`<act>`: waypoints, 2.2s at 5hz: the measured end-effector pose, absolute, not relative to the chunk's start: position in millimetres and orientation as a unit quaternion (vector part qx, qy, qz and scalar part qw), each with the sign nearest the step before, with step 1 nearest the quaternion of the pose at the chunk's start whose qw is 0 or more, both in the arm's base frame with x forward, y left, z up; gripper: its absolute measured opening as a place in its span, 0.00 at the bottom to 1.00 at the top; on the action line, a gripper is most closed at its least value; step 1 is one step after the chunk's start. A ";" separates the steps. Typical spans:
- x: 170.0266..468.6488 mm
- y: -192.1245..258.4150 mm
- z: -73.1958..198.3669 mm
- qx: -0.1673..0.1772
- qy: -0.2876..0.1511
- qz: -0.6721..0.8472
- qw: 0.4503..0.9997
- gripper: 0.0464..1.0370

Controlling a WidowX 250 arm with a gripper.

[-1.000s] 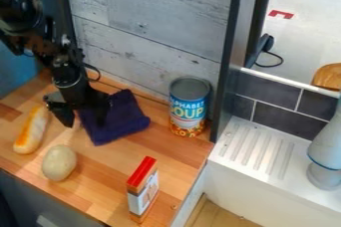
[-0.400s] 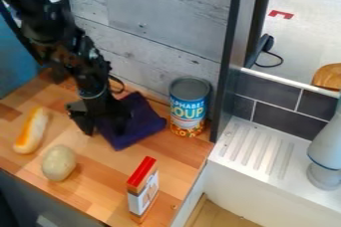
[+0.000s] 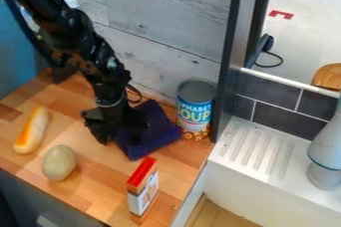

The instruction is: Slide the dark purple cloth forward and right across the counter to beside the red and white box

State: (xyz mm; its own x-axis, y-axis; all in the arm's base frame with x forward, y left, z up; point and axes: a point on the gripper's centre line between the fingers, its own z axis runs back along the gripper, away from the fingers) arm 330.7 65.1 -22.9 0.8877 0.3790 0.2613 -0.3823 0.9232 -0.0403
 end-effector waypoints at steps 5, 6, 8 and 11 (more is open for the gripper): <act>280.4 46.3 -26.9 0.030 -0.119 0.150 0.981 0.96; 271.1 45.6 -27.5 0.031 -0.115 0.147 0.982 0.96; 260.1 44.3 -30.3 0.030 -0.106 0.156 0.982 0.96; 229.7 33.2 62.0 0.012 -0.228 0.245 0.942 0.96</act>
